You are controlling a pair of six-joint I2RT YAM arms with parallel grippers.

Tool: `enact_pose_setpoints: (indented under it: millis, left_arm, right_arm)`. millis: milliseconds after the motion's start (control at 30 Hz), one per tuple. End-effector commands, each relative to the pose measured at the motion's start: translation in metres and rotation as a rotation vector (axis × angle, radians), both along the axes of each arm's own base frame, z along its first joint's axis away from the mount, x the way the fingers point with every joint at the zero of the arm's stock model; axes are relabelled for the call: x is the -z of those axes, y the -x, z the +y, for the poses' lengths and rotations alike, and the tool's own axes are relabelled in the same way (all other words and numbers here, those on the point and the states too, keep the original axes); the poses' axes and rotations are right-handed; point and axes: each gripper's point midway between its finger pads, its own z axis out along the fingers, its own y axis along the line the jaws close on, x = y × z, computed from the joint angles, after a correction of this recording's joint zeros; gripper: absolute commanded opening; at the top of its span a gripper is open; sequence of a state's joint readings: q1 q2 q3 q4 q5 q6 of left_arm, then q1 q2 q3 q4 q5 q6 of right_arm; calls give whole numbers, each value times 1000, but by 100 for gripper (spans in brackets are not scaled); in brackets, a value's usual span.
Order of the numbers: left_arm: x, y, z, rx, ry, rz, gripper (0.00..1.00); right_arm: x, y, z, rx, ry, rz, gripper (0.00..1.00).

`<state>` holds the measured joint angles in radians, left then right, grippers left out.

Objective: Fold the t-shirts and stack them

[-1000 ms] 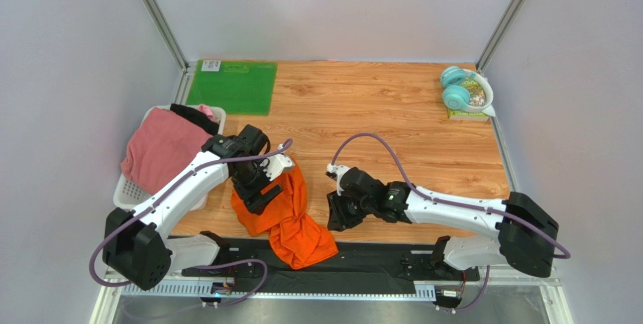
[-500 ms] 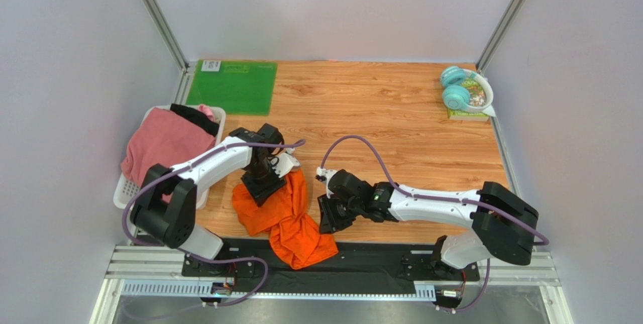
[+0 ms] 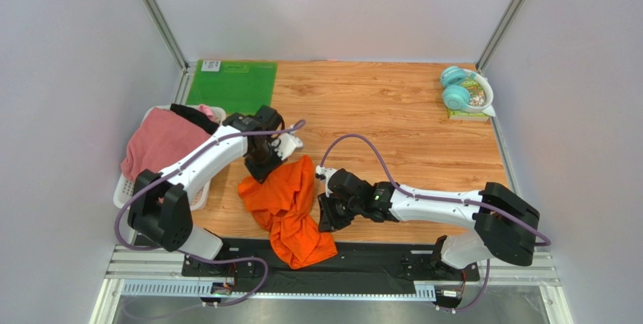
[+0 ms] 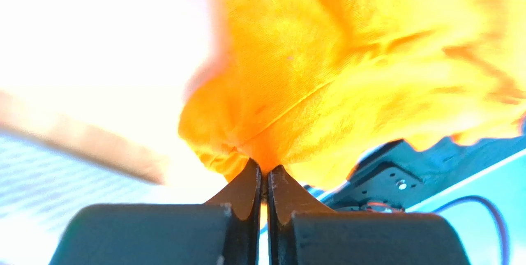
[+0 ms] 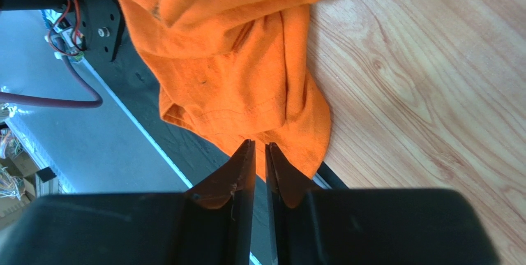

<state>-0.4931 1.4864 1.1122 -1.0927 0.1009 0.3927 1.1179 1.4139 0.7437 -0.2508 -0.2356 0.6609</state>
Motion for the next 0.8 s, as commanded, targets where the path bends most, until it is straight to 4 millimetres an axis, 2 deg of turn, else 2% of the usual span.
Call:
enact_pose_setpoints:
  millis: [0, 33, 133, 200, 300, 367, 500, 567, 600, 633, 667, 700, 733, 767]
  left_arm:
    - [-92, -24, -14, -7, 150, -207, 0]
    - [-115, -33, -18, -10, 187, -265, 0]
    - [-143, -39, -22, -20, 228, -297, 0]
    - [-152, -34, -28, -38, 262, -274, 0]
    - [-164, -31, -44, -48, 343, -235, 0]
    - [-164, -28, -54, -45, 384, -193, 0]
    - [-162, -29, -78, -13, 411, -175, 0]
    - [-154, -31, -96, 16, 405, -154, 0]
    - [-159, -37, -106, 24, 423, -175, 0]
    - [-151, -42, -119, 19, 420, -151, 0]
    - [-149, -47, -128, 15, 424, -152, 5]
    - [-161, -59, -138, 15, 449, -188, 9]
    - [-151, -68, -148, -8, 428, -166, 11]
    - [-152, -76, -153, -23, 425, -169, 14]
  right_arm:
    - [-28, -9, 9, 9, -66, -68, 18]
    - [-31, -11, 10, 13, -69, -77, 18]
    - [-39, -15, 10, 29, -78, -100, 17]
    - [-53, -19, 13, 41, -101, -125, 21]
    - [-91, -24, 20, 38, -161, -199, 33]
    - [-124, -24, 26, 28, -205, -259, 39]
    - [-163, -23, 27, 7, -239, -369, 36]
    - [-182, -22, 22, 27, -264, -424, 36]
    - [-189, -20, 22, 28, -280, -438, 36]
    - [-199, -18, 18, 31, -304, -452, 35]
    - [-202, -17, 15, 43, -306, -463, 35]
    - [-205, -17, 13, 45, -310, -469, 35]
    - [-210, -16, 8, 55, -315, -478, 35]
    - [-209, -15, 6, 58, -308, -480, 35]
